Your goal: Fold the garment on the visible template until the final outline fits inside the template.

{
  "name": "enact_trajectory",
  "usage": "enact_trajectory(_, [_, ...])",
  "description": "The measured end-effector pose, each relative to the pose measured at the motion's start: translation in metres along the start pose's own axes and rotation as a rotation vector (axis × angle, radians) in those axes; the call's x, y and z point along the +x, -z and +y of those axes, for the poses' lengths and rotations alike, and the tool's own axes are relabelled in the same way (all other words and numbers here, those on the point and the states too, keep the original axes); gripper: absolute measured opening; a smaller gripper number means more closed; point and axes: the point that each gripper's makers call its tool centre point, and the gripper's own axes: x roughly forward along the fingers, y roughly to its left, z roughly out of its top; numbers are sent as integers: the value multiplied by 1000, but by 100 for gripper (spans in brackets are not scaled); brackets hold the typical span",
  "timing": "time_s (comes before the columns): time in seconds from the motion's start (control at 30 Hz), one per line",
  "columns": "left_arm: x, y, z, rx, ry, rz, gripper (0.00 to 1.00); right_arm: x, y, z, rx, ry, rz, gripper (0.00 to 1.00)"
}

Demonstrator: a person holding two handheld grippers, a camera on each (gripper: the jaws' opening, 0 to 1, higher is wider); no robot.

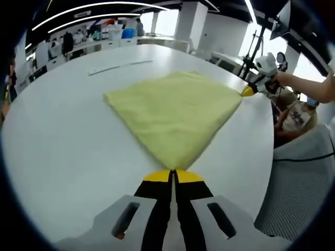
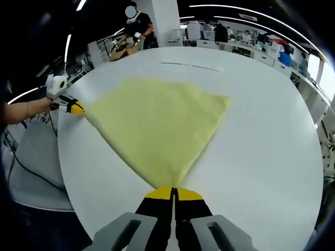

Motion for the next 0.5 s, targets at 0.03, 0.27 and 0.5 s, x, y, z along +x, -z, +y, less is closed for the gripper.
enact_trajectory(0.03, [0, 0, 0, 1, 1, 1, 0, -1, 1, 0, -1, 2, -1, 0])
enact_trajectory(0.27, [-4, 1, -4, -13, 2, -15, 0, -3, 3, 1, -11, 7, -13, 0])
enact_trajectory(0.5, [-6, 1, -1, -57, -28, -13, 0, -2, 2, 0, -1, 27, -27, 0])
